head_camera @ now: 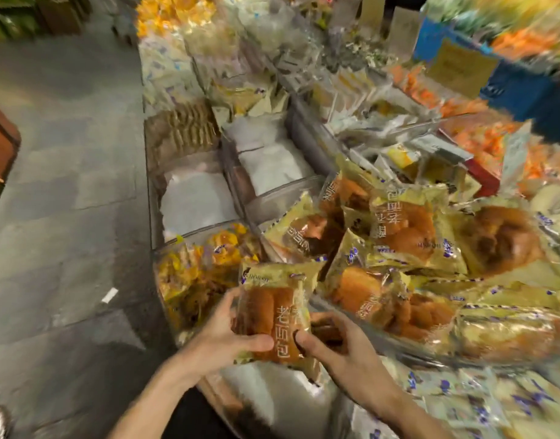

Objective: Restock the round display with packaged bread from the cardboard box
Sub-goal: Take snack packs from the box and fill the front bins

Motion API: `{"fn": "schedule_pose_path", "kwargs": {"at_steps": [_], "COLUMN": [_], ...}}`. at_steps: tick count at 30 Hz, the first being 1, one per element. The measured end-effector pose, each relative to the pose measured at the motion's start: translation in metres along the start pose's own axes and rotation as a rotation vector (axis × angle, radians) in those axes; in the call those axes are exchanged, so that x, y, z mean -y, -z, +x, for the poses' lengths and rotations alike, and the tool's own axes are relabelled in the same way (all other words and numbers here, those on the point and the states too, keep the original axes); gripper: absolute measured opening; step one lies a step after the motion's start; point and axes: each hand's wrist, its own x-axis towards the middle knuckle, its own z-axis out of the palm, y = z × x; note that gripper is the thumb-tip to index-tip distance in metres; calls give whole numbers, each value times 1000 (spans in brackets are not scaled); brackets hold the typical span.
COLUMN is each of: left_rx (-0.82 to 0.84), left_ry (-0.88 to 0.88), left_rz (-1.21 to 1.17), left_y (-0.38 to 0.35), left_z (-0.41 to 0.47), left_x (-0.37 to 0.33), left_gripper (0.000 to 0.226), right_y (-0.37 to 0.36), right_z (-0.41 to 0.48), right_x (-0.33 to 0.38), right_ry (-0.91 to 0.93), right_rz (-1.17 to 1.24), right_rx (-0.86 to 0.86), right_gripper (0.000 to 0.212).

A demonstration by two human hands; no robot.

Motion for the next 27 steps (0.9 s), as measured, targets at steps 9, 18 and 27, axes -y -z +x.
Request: {"fn": "schedule_pose_path", "kwargs": {"at_steps": [9,18,27], "left_rx": [-23,-40,56], "left_ry": [-267,-369,-287], "left_rz": [117,429,646], "left_y": [41,57,65], "left_z": [99,183,229], "left_x": [-99,-141,-142], "left_gripper": [95,79,67], "right_y": [31,62,50], "right_z": [83,149,192], "right_x": [116,151,134], "right_ry": [309,168,206], "right_rz": [-356,-651,-965], "right_rx": [-218,-288,-345], "right_gripper": [98,59,30]}}
